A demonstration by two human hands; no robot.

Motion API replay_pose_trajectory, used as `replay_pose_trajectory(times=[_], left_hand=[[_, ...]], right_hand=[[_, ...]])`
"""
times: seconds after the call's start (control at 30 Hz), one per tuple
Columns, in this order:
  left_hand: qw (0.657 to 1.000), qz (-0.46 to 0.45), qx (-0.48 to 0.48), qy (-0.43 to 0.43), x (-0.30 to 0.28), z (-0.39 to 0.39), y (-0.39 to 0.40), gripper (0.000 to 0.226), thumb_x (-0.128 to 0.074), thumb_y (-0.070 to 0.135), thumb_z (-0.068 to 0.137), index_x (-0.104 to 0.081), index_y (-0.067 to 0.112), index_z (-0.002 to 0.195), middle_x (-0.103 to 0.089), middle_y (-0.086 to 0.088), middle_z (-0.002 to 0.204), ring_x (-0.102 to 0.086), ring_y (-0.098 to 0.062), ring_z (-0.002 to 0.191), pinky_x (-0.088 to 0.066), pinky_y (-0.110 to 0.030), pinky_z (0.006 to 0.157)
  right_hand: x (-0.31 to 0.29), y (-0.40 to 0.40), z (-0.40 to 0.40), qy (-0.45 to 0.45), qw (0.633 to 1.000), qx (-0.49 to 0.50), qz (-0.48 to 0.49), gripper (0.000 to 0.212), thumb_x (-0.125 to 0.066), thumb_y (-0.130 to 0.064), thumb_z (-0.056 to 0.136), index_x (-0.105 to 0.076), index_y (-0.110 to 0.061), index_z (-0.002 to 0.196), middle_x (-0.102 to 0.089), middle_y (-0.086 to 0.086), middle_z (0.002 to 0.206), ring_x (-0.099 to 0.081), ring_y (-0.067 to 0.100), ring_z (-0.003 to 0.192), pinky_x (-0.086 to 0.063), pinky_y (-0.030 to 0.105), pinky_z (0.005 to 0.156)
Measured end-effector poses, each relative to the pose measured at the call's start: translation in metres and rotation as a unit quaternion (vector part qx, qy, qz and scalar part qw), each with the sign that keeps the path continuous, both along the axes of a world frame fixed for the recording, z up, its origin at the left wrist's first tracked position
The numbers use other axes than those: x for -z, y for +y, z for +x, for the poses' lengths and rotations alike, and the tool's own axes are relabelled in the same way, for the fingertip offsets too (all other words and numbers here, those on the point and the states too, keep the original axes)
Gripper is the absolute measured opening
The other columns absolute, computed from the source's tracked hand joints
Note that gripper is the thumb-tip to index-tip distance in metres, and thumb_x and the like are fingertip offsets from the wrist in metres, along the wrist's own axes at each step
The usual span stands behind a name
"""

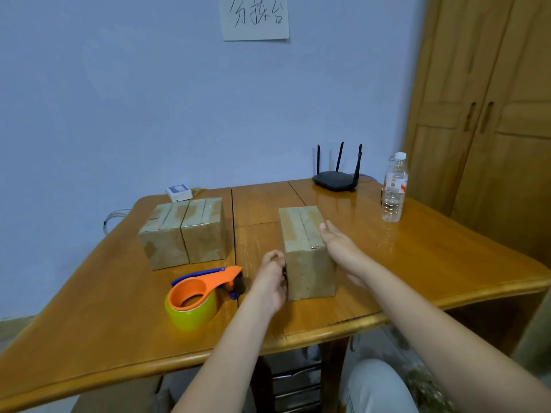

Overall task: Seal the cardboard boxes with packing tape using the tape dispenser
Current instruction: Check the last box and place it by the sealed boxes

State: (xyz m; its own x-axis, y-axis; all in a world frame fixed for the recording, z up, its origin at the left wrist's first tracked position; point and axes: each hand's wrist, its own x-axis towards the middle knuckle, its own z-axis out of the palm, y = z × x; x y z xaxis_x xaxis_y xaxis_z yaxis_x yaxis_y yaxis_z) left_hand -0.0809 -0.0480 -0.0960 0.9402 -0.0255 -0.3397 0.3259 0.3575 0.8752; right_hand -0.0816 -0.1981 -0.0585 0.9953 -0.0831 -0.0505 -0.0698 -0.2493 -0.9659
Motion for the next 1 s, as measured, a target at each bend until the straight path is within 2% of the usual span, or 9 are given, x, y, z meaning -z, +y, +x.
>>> replay_pose_trajectory(times=[0.13, 0.23, 0.33, 0.43, 0.5, 0.6, 0.7, 0.77, 1.0], left_hand=[[0.978, 0.132, -0.116, -0.109, 0.009, -0.013, -0.001, 0.020, -0.045, 0.035, 0.104, -0.061, 0.030, 0.114, -0.066, -0.002, 0.114, -0.061, -0.020, 0.102, -0.055, -0.039, 0.087], [0.920, 0.272, -0.128, -0.252, -0.003, -0.026, -0.004, 0.036, -0.055, 0.045, 0.097, -0.049, 0.038, 0.131, -0.057, 0.008, 0.124, -0.054, -0.015, 0.117, -0.048, -0.038, 0.097], [0.874, 0.421, -0.032, -0.241, -0.009, -0.022, 0.001, 0.055, -0.062, 0.065, 0.082, -0.045, 0.049, 0.132, -0.036, -0.001, 0.143, -0.033, -0.025, 0.136, -0.036, -0.044, 0.109], [0.845, 0.480, 0.011, -0.236, -0.009, -0.009, 0.013, 0.058, -0.067, 0.076, 0.067, -0.048, 0.050, 0.115, -0.035, -0.004, 0.132, -0.033, -0.030, 0.130, -0.041, -0.044, 0.104], [0.839, 0.475, 0.041, -0.261, -0.013, -0.001, 0.023, 0.051, -0.074, 0.069, 0.065, -0.052, 0.048, 0.106, -0.039, -0.001, 0.125, -0.039, -0.027, 0.122, -0.044, -0.039, 0.095], [0.836, 0.449, 0.136, -0.283, -0.026, 0.012, 0.043, 0.049, -0.083, 0.065, 0.060, -0.062, 0.051, 0.102, -0.046, 0.003, 0.133, -0.042, -0.021, 0.129, -0.043, -0.040, 0.104], [0.806, 0.497, 0.167, -0.275, -0.041, 0.023, 0.064, 0.046, -0.083, 0.056, 0.068, -0.066, 0.054, 0.110, -0.030, 0.001, 0.149, -0.024, -0.021, 0.143, -0.028, -0.048, 0.118], [0.796, 0.523, 0.140, -0.272, -0.048, 0.031, 0.073, 0.040, -0.080, 0.048, 0.077, -0.066, 0.053, 0.114, -0.028, -0.001, 0.149, -0.024, -0.025, 0.142, -0.025, -0.050, 0.119], [0.785, 0.541, -0.095, -0.288, -0.038, 0.029, 0.052, 0.026, -0.062, 0.019, 0.093, -0.061, 0.029, 0.118, -0.054, -0.003, 0.116, -0.056, -0.022, 0.108, -0.054, -0.038, 0.089]], right_hand=[[0.000, 0.011, -0.012, -0.004, 1.000, 0.013, 0.019, 0.074, -0.031, -0.053, 0.106, 0.004, -0.018, 0.161, -0.009, -0.001, 0.168, -0.013, 0.024, 0.154, -0.017, 0.041, 0.122], [-0.002, 0.020, -0.016, -0.025, 0.999, 0.030, 0.002, 0.064, -0.032, -0.044, 0.109, -0.016, -0.009, 0.160, -0.040, -0.001, 0.152, -0.038, 0.019, 0.140, -0.033, 0.032, 0.111], [-0.010, 0.020, -0.011, -0.028, 0.992, 0.044, -0.113, 0.041, -0.039, -0.040, 0.107, -0.063, -0.010, 0.119, -0.067, 0.001, 0.111, -0.063, 0.018, 0.096, -0.054, 0.032, 0.086], [-0.024, 0.010, -0.006, -0.049, 0.953, 0.049, -0.296, 0.028, -0.046, -0.028, 0.103, -0.062, -0.009, 0.090, -0.063, 0.005, 0.081, -0.059, 0.024, 0.074, -0.049, 0.034, 0.066], [-0.035, 0.001, -0.001, -0.123, 0.922, 0.048, -0.364, 0.028, -0.049, -0.029, 0.102, -0.059, -0.010, 0.120, -0.064, 0.010, 0.110, -0.062, 0.027, 0.100, -0.052, 0.038, 0.083], [-0.051, -0.015, 0.011, -0.129, 0.896, -0.072, -0.419, 0.075, -0.057, -0.059, 0.094, -0.028, -0.028, 0.156, -0.031, 0.003, 0.162, -0.029, 0.029, 0.148, -0.028, 0.052, 0.119], [-0.058, -0.025, 0.023, -0.046, 0.836, -0.171, -0.519, 0.097, -0.058, -0.076, 0.082, -0.018, -0.034, 0.159, -0.024, -0.001, 0.165, -0.019, 0.028, 0.152, -0.010, 0.060, 0.122], [-0.059, -0.025, 0.027, -0.002, 0.817, -0.205, -0.539, 0.097, -0.066, -0.068, 0.082, -0.021, -0.032, 0.159, -0.031, -0.001, 0.162, -0.032, 0.027, 0.145, -0.023, 0.054, 0.121], [-0.055, -0.002, 0.031, 0.036, 0.793, -0.141, -0.591, 0.095, -0.071, -0.060, 0.082, -0.018, -0.037, 0.158, -0.034, 0.015, 0.152, -0.023, 0.037, 0.142, -0.030, 0.053, 0.113]])
